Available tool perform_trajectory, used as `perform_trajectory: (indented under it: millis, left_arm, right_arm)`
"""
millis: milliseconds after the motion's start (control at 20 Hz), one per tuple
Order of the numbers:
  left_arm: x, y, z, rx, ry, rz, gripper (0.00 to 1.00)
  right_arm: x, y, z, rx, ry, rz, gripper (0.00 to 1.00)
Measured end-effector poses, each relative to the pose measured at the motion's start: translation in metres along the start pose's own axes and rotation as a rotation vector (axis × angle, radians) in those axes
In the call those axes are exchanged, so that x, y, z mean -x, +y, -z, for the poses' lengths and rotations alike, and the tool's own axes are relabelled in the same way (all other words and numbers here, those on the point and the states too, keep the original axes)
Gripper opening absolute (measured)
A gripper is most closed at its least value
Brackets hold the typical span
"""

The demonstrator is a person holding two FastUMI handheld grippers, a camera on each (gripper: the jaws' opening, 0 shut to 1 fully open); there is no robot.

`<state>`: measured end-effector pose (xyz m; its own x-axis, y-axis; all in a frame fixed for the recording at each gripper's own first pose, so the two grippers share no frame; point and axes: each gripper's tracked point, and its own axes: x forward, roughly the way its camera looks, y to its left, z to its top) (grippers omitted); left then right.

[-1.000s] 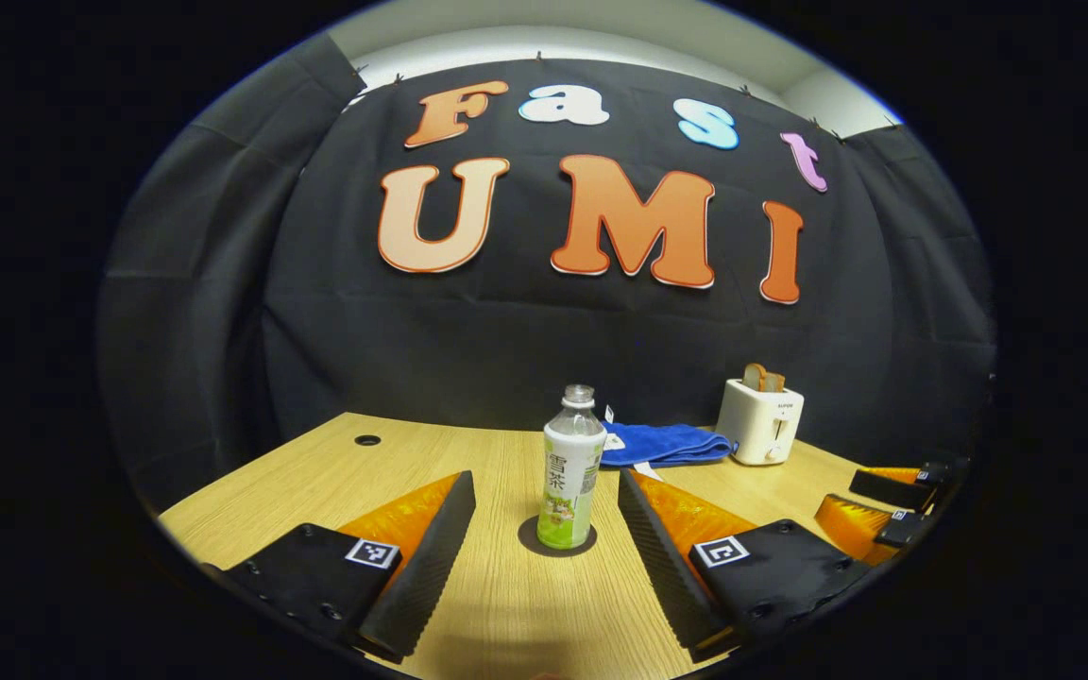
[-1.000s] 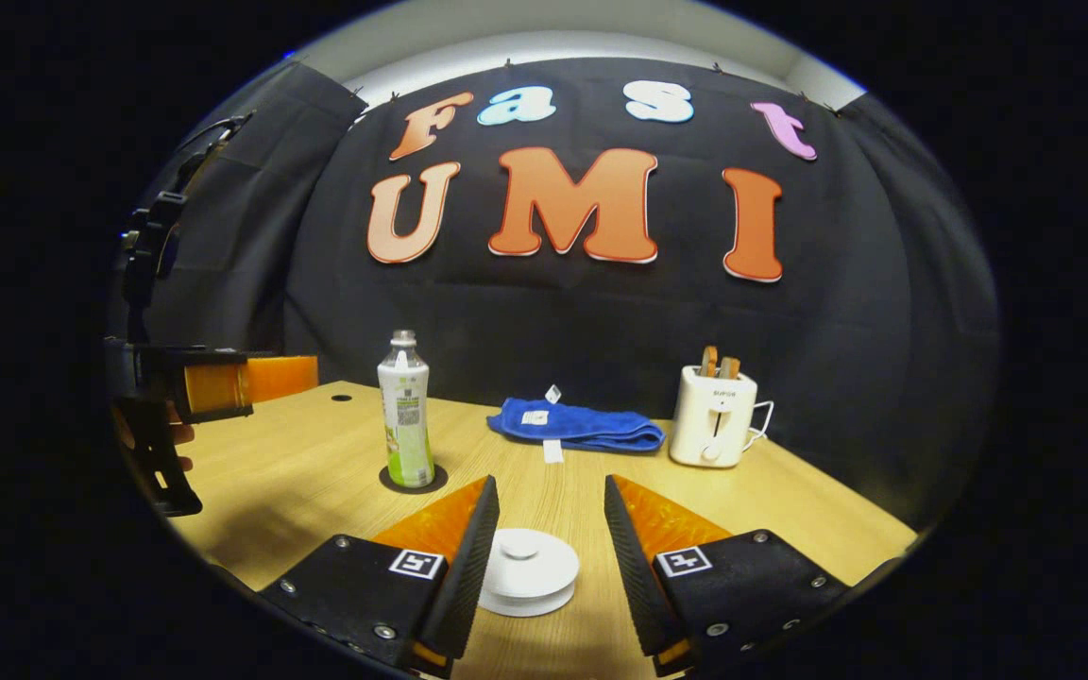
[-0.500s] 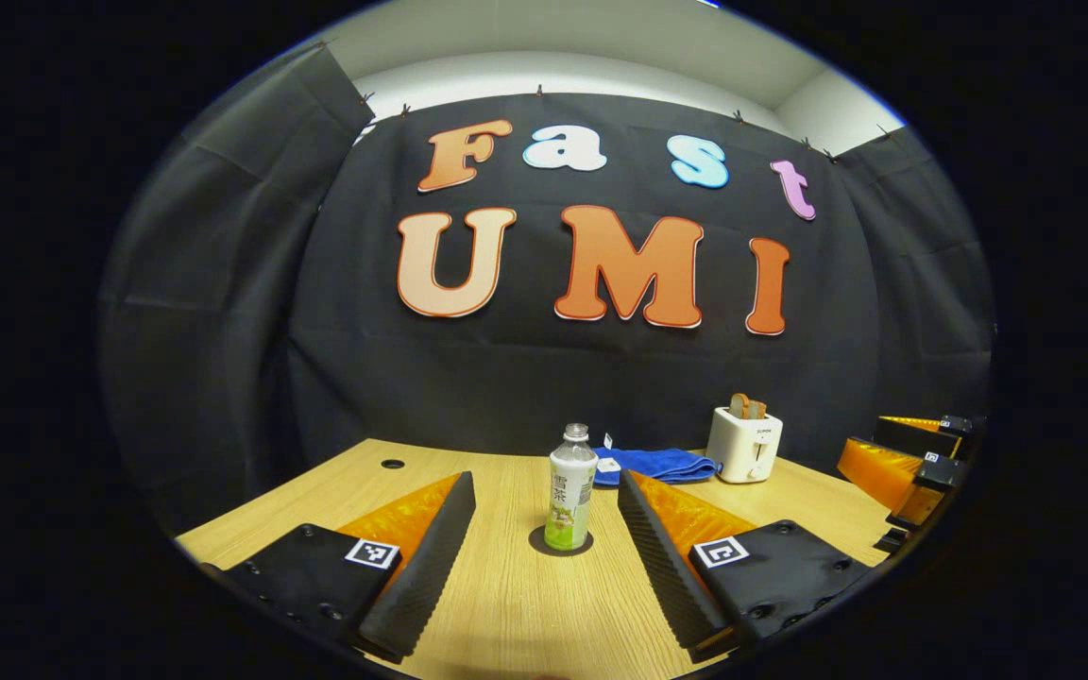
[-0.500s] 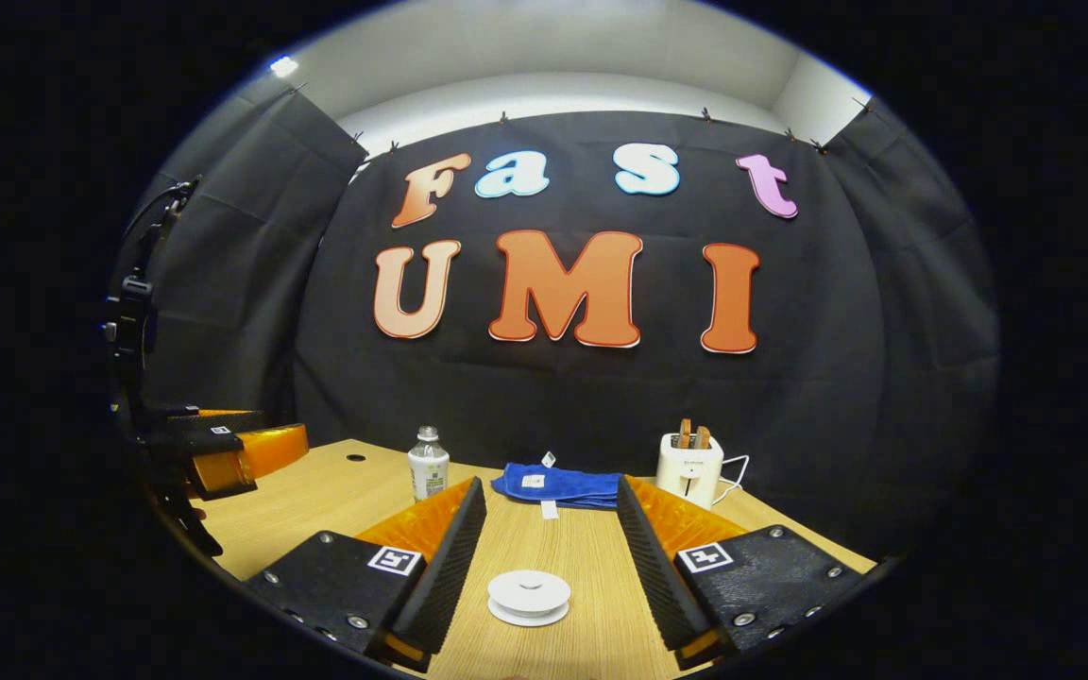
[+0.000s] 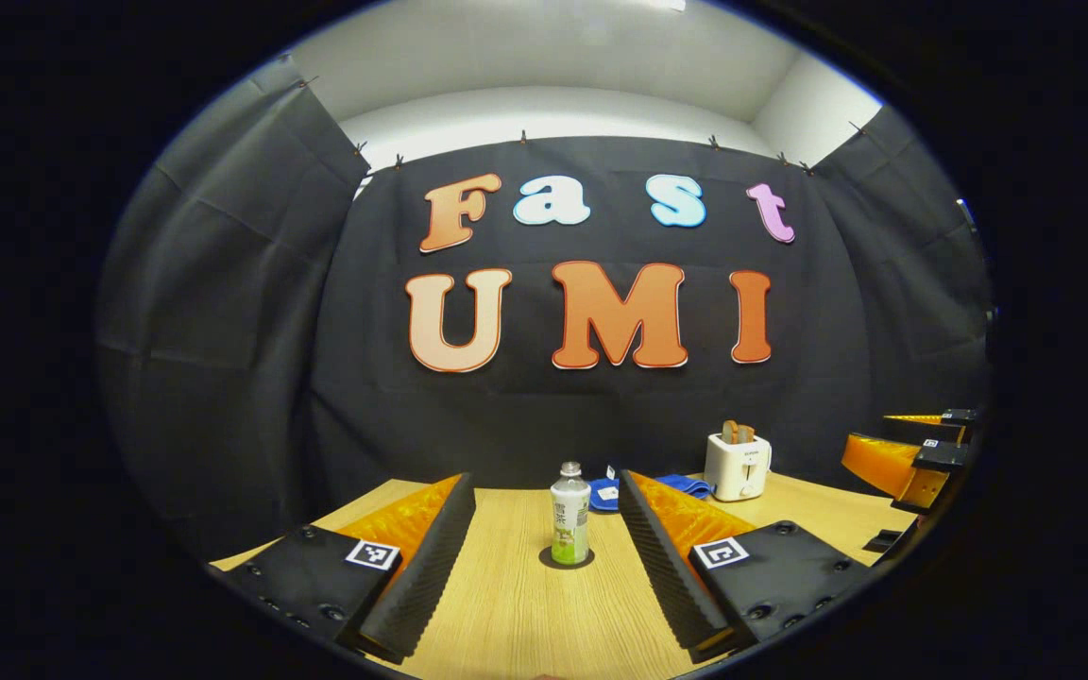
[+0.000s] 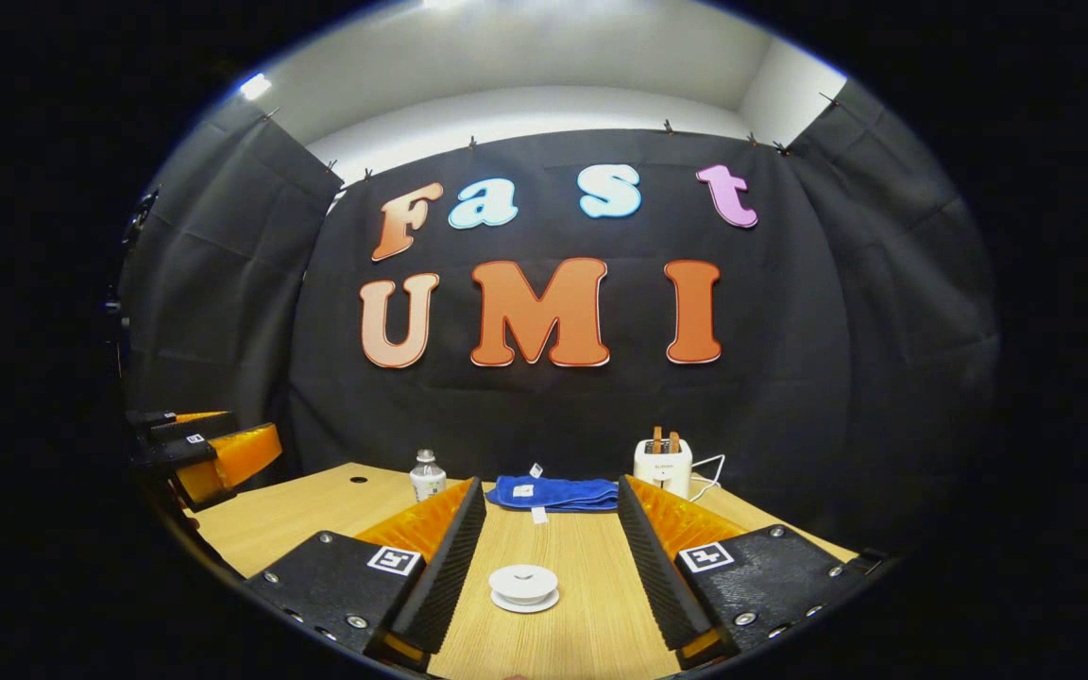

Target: Open the teacup lid with one hand, grasp the water bottle and pour water into the teacup with the other hand; after pouring, place the water bottle on the coaster and then close the teacup lid.

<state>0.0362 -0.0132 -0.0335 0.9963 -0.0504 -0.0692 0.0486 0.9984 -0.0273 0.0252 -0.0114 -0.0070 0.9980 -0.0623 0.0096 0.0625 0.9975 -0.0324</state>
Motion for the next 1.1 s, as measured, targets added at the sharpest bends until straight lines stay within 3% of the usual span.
perform_trajectory:
  millis: [400, 450, 600, 1100]
  left_arm:
    - [0.027, 0.010, -0.032, -0.021, -0.020, -0.055, 0.97]
    - [0.030, 0.016, -0.035, -0.019, -0.026, -0.076, 0.96]
    - [0.030, 0.024, -0.034, 0.000, -0.026, -0.112, 0.96]
    - [0.036, 0.016, -0.039, -0.058, -0.063, -0.088, 0.97]
  right_arm:
    - [0.020, 0.004, -0.015, 0.023, -0.013, -0.017, 0.84]
    - [0.019, 0.004, -0.016, 0.025, -0.016, -0.018, 0.80]
    - [0.014, 0.005, -0.009, 0.020, 0.003, -0.015, 0.84]
    - [0.020, 0.010, -0.020, 0.020, -0.044, -0.022, 0.84]
